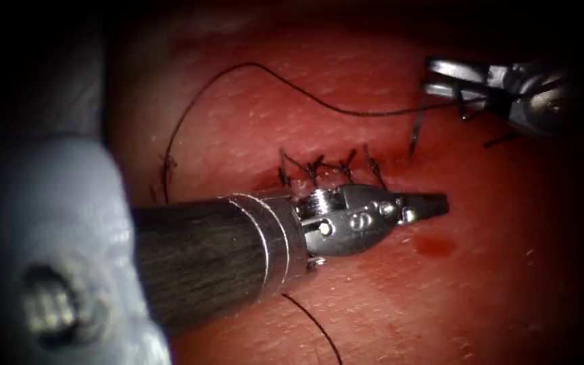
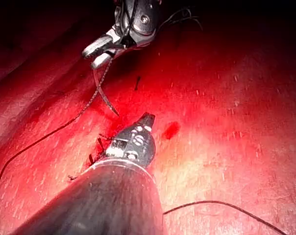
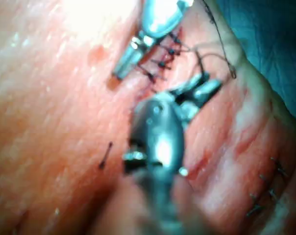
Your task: Wound Closure
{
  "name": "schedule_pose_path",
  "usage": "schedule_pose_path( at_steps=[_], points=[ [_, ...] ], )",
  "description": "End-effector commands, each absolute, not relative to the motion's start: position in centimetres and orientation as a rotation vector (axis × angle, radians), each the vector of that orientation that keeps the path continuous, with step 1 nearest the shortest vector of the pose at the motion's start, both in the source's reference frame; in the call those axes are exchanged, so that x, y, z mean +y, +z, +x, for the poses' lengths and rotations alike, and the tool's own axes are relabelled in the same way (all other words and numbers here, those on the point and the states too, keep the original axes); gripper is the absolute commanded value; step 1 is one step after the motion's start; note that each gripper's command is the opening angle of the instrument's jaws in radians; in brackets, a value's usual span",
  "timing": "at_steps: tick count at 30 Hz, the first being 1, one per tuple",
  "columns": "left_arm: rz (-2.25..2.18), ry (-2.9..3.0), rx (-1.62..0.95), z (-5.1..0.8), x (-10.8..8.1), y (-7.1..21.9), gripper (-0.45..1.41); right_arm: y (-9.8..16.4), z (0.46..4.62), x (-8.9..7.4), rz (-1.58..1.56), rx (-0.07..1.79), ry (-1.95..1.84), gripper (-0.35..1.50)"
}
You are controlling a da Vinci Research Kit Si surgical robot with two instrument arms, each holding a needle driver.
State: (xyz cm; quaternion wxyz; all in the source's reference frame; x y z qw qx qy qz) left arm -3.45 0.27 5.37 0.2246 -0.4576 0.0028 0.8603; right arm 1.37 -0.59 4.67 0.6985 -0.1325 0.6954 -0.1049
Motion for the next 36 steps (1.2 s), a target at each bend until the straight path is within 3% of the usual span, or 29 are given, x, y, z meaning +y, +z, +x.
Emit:
schedule_pose_path(
  at_steps=[1, 36],
  points=[
    [-1.253, 2.379, 0.013, -3.48, 0.26, 5.44, -0.45, 4.76, 1.44, -0.61, -0.291, 1.558, -0.237, -0.35],
    [-0.990, 2.551, 0.083, -3.34, 0.10, 5.94, -0.45, 5.23, 1.48, -0.70, -0.348, 1.512, -0.337, -0.35]
  ],
)
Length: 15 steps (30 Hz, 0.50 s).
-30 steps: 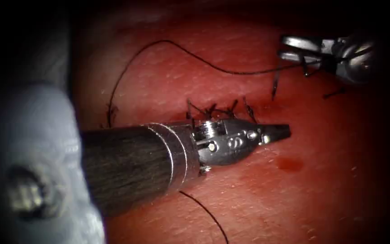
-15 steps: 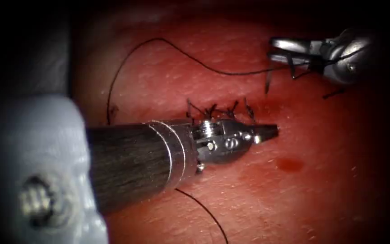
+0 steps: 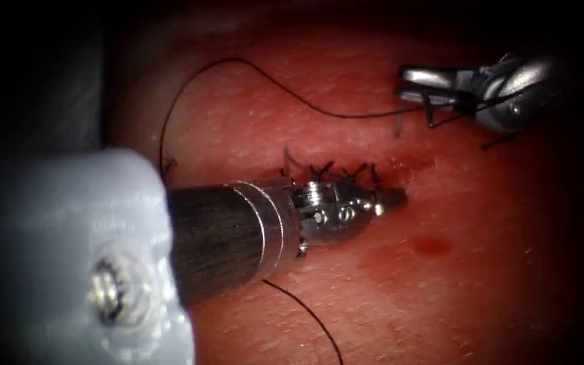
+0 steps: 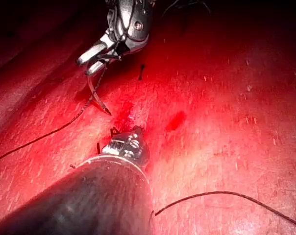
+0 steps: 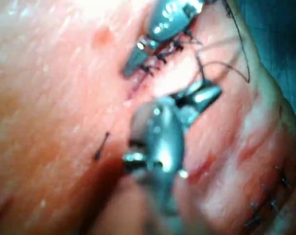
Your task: Wound Closure
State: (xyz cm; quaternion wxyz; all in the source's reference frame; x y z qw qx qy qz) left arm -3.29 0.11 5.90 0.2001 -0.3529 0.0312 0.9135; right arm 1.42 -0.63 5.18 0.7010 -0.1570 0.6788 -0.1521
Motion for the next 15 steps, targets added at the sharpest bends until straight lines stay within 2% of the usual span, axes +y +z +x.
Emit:
schedule_pose_path(
  at_steps=[1, 15],
  points=[
    [-0.990, 2.551, 0.083, -3.34, 0.10, 5.94, -0.45, 5.23, 1.48, -0.70, -0.348, 1.512, -0.337, -0.35],
    [-1.013, 2.544, 0.055, -3.33, 0.07, 5.81, -0.45, 5.40, 1.50, -0.86, -0.402, 1.490, -0.371, -0.35]
  ],
)
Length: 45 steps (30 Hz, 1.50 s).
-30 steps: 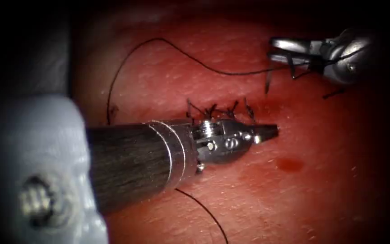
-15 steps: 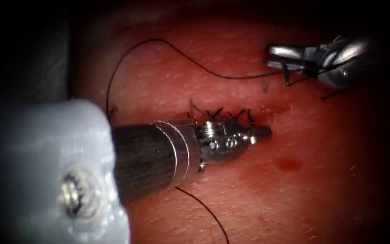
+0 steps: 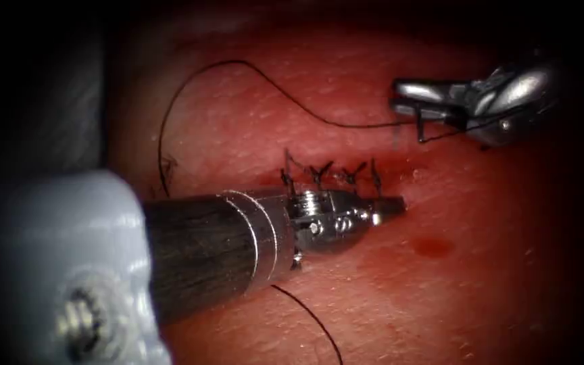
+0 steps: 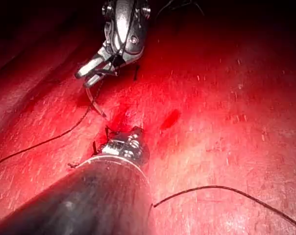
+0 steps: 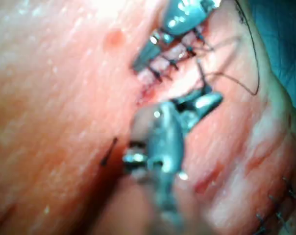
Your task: Wound Closure
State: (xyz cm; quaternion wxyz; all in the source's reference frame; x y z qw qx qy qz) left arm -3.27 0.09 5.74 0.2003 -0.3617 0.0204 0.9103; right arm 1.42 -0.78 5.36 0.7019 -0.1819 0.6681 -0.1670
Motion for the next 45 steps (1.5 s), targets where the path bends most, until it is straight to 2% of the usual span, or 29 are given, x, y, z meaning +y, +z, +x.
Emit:
schedule_pose_path(
  at_steps=[1, 19, 45],
  points=[
    [-1.013, 2.544, 0.055, -3.33, 0.07, 5.81, -0.45, 5.39, 1.51, -0.87, -0.409, 1.491, -0.373, -0.35],
    [-1.012, 2.541, 0.054, -3.34, 0.18, 5.90, -0.45, 5.65, 1.48, -1.46, -0.510, 1.461, -0.572, -0.35],
    [-1.004, 2.583, 0.035, -3.32, 0.00, 6.10, -0.45, 5.89, 1.24, -1.58, -0.485, 1.544, -0.484, -0.35]
  ],
)
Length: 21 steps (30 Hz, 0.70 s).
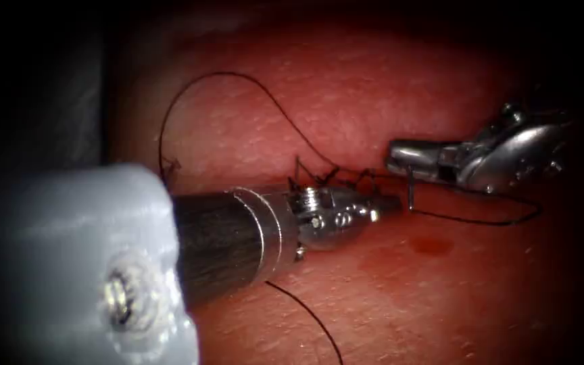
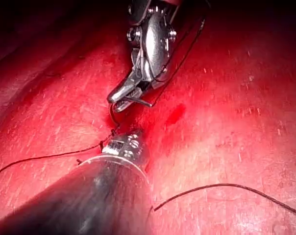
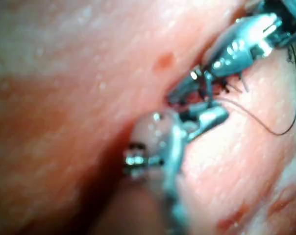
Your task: Wound Closure
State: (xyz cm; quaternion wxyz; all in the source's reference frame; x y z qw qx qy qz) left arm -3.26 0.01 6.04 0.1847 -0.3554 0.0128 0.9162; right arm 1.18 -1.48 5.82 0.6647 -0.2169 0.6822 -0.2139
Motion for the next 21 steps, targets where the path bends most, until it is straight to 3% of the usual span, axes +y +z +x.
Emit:
schedule_pose_path(
  at_steps=[1, 21],
  points=[
    [-1.005, 2.584, 0.034, -3.30, 0.00, 6.10, -0.45, 5.93, 1.23, -1.60, -0.473, 1.546, -0.474, -0.35],
    [-1.010, 2.585, 0.028, -3.24, 0.02, 6.08, -0.45, 6.28, 1.14, -1.84, -0.358, 1.516, -0.407, -0.35]
  ],
)
